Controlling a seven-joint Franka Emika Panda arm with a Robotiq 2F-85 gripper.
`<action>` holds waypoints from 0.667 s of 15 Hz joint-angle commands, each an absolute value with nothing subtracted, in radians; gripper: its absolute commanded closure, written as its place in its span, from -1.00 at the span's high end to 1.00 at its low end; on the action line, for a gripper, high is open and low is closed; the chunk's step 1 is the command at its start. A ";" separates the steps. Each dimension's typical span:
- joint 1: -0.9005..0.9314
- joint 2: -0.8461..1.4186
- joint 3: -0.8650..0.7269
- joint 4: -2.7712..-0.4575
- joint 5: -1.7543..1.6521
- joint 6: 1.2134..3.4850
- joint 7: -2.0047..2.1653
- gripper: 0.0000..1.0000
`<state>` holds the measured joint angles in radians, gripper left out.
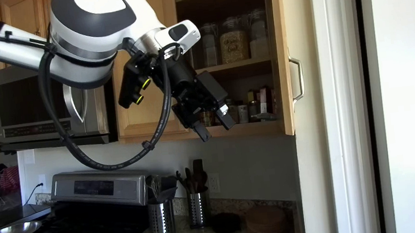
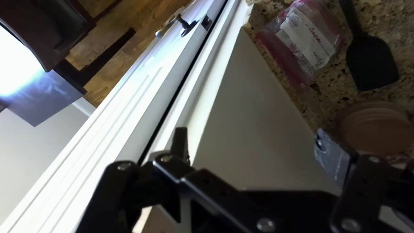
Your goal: Close the top drawer door on the right
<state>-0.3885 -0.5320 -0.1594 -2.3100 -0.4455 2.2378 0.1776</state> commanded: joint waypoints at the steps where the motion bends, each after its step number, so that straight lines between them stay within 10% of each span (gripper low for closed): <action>1: -0.432 -0.464 -0.181 -2.250 -0.478 2.297 0.230 1.00; 10: -0.468 -0.358 -0.271 -2.167 -0.454 2.423 0.226 1.00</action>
